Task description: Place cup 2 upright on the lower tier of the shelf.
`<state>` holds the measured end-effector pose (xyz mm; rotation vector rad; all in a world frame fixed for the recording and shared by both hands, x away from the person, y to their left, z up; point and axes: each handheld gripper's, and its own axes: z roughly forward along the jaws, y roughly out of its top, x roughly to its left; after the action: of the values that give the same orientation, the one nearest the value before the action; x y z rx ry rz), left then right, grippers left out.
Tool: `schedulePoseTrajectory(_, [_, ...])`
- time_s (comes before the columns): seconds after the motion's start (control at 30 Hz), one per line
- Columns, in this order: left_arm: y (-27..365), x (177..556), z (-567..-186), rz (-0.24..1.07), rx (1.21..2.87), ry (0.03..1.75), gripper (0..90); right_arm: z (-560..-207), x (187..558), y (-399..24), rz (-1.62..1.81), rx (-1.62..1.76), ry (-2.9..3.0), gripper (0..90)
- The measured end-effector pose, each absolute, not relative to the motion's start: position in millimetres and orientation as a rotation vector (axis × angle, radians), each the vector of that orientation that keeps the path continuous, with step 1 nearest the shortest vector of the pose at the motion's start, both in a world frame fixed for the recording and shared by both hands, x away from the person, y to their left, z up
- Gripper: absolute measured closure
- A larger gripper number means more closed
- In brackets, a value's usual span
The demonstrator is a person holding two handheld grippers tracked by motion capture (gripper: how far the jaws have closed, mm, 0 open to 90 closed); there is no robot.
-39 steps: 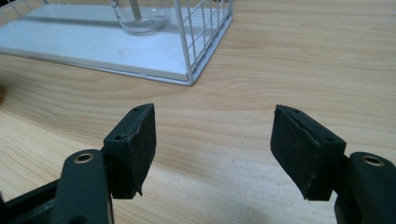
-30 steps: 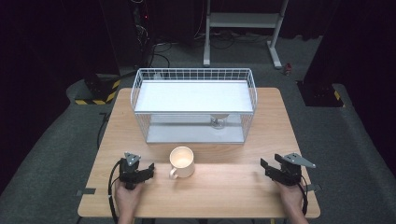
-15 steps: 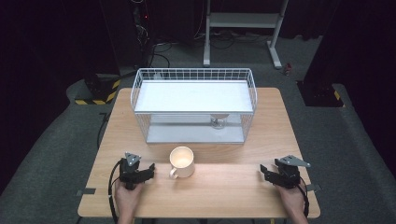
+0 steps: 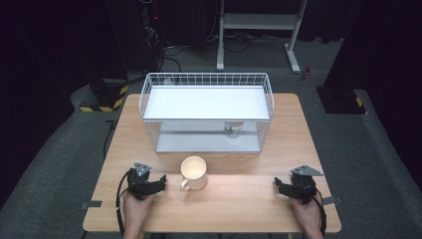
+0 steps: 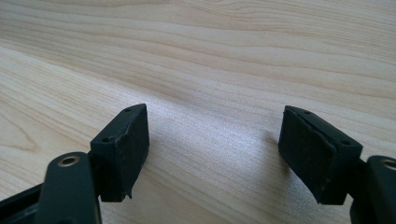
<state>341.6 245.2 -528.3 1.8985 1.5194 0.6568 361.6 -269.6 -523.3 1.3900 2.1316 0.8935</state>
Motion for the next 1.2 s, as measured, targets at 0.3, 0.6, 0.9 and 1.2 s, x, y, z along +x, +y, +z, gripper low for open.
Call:
schedulePoseTrajectory(0.3, [244, 338, -521, 0.615, 1.852, 1.506, 14.4, -523, 361, -270, 0.892, 1.387, 2.131, 24.7])
schedulePoseTrajectory(0.6, [241, 322, -508, 0.638, 1.785, 1.463, 12.9, -523, 361, -269, 0.891, 1.387, 2.132, 24.4])
schedulePoseTrajectory(0.9, [239, 308, -501, 0.592, 1.718, 1.399, 10.1, -523, 360, -269, 0.89, 1.39, 2.133, 23.9])
schedulePoseTrajectory(1.2, [232, 292, -501, 0.605, 1.73, 1.316, 0.7, -523, 360, -269, 0.891, 1.386, 2.133, 23.9])
